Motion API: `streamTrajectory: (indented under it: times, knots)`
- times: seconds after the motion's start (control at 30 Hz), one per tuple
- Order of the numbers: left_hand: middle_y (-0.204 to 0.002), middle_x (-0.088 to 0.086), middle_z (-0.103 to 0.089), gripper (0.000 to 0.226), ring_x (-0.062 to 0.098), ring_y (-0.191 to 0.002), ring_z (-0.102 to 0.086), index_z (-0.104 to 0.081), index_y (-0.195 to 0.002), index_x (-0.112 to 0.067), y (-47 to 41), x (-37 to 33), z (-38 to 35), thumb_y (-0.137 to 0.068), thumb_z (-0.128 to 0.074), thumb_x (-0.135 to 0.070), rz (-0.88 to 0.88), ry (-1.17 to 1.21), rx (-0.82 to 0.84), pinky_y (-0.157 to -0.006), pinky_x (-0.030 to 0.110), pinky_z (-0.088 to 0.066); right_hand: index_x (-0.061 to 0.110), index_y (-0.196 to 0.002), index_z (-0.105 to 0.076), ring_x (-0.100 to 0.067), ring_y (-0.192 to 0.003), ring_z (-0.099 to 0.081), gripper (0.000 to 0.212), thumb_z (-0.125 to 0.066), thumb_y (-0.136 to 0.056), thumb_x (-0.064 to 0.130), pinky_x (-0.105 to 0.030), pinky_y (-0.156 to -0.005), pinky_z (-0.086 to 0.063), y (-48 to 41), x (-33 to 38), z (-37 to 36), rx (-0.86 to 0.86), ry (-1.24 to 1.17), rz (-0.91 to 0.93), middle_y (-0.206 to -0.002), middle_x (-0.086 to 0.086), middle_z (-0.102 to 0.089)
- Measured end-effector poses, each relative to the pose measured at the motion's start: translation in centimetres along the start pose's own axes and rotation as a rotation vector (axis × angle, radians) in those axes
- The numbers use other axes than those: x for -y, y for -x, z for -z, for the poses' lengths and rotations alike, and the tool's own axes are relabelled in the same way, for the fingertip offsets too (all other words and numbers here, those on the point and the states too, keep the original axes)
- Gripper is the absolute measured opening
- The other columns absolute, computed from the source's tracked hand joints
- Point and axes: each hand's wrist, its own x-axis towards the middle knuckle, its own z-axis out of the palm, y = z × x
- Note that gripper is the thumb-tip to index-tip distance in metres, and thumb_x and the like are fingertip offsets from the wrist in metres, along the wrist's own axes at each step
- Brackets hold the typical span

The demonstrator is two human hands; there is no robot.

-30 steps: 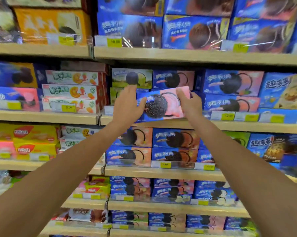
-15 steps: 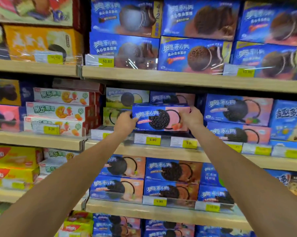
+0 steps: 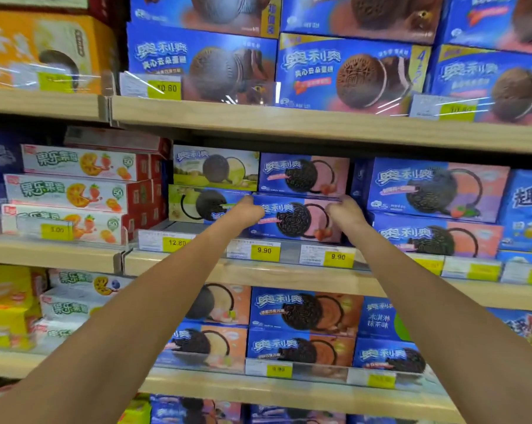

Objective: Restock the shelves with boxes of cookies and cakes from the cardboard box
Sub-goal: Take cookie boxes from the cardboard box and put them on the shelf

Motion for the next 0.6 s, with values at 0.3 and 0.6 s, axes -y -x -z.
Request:
streamTrajectory:
  times: [0.3,0.6]
  knots:
    - [-0.141,0.024,-0.044,0.05,0.03,-0.116,-0.055,-0.035,-0.14,0.003,1.0,0.0,0.7,-0.091,-0.044,0.006,-0.022,0.217,0.059,-0.081,0.023,-0.054,0.011,-0.143,-0.036,-0.022,-0.076,-0.058,0.051,-0.042,-0.093,0.001,-0.006,-0.036,-0.037,0.4,0.0,0.2,0.09,0.0,0.035,-0.141,-0.014,-0.041]
    - [-0.137,0.011,-0.05,0.052,0.024,-0.124,-0.05,-0.037,-0.143,-0.005,5.7,0.6,2.2,-0.094,-0.053,-0.017,-0.083,0.356,-0.054,-0.106,0.04,-0.041,0.021,-0.089,-0.058,-0.019,-0.086,-0.063,0.011,-0.053,-0.088,0.012,-0.023,-0.054,-0.049,3.6,1.3,-1.9,0.086,-0.467,-0.041,-0.104,-0.008,-0.064]
